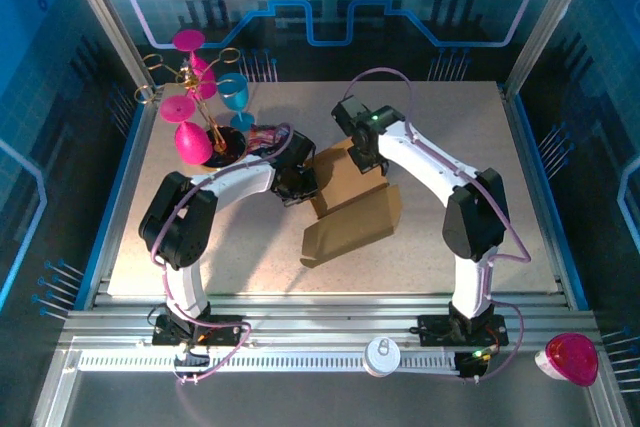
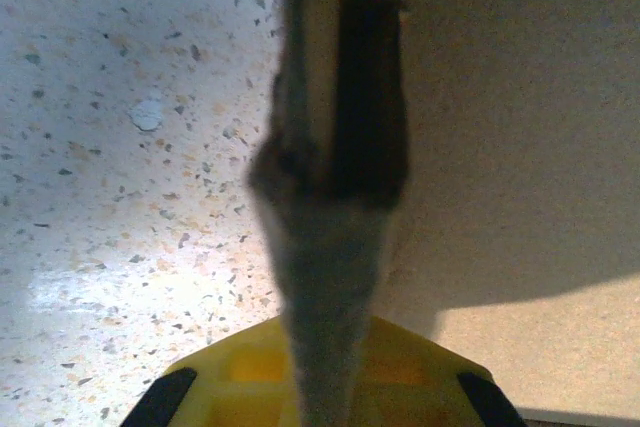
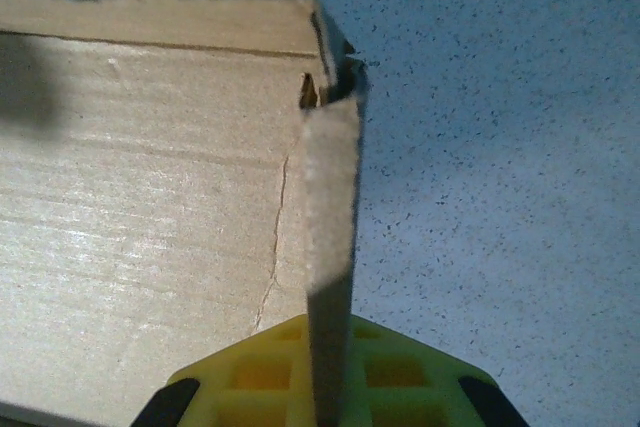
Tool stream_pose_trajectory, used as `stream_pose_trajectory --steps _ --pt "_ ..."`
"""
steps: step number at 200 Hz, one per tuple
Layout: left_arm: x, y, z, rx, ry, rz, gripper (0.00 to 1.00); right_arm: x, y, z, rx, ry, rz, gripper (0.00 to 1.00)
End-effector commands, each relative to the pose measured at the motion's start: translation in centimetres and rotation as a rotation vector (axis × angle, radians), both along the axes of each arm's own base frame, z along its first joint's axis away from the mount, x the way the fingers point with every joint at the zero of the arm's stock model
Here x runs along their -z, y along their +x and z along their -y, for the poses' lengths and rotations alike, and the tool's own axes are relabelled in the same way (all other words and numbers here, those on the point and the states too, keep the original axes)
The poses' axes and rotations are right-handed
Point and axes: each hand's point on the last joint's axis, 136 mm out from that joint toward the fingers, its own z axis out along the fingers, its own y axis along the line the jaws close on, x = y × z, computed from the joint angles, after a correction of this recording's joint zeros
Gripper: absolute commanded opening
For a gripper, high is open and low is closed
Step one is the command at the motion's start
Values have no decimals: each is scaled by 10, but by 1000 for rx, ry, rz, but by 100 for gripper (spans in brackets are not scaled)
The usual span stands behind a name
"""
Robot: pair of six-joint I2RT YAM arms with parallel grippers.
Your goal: Fold the paper box
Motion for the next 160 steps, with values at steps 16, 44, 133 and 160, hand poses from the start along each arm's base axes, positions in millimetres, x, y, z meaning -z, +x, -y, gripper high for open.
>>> stream_pose_trajectory --steps 16,44,133,160 --pt "-2 -5 -21 -26 118 -13 0 -23 -3 18 55 -136 79 0" --pt "-10 -3 -18 -42 101 -8 0 -27 -3 19 55 -163 105 0" --pt "-33 0 -11 -65 68 -15 0 -28 -1 14 43 -180 110 0" --pt "-37 -2 -13 -93 67 -31 0 -30 0 5 27 -123 90 0"
